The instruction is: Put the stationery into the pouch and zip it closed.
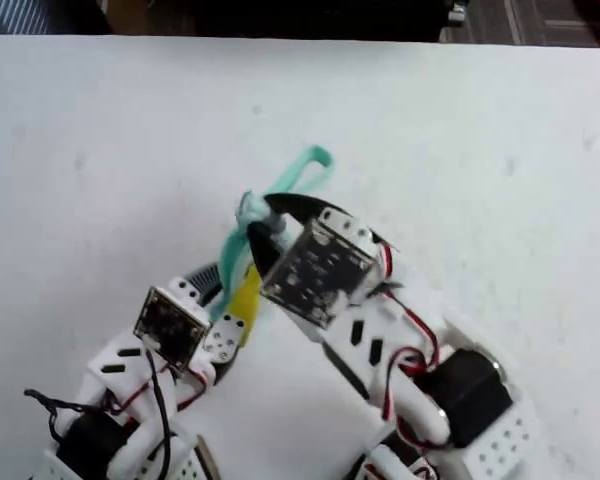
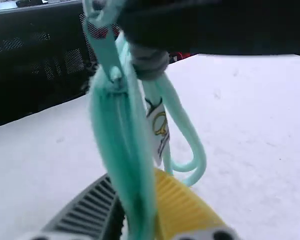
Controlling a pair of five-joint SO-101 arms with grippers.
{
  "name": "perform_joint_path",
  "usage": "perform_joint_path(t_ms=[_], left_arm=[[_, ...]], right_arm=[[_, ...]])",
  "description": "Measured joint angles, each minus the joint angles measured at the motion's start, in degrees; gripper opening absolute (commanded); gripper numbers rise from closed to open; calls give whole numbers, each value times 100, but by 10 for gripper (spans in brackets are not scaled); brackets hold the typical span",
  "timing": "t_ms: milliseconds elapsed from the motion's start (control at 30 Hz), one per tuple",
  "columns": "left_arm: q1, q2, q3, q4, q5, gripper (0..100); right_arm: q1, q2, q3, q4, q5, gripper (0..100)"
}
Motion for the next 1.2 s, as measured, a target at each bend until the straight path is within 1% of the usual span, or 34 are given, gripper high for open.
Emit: perform_joint_path(t_ms=[100, 233, 333, 567, 800, 1000, 1200], left_arm=[[0, -9, 35, 0, -158, 22], [0, -9, 35, -26, -167, 22], [0, -9, 35, -53, -176, 22], [0, -9, 35, -79, -185, 21], [0, -9, 35, -88, -185, 21], [0, -9, 35, -79, -185, 21], [0, -9, 35, -79, -193, 21]], right_arm=[[431, 255, 0, -193, 35, 16], [1020, 387, 9, -343, 62, 16], [1310, 404, 9, -352, 255, 16], [1582, 536, 18, -695, 360, 16], [1890, 1363, 9, -1257, 378, 16], [2084, 1618, 0, -1336, 369, 16], [2716, 1996, 0, -1829, 387, 16]])
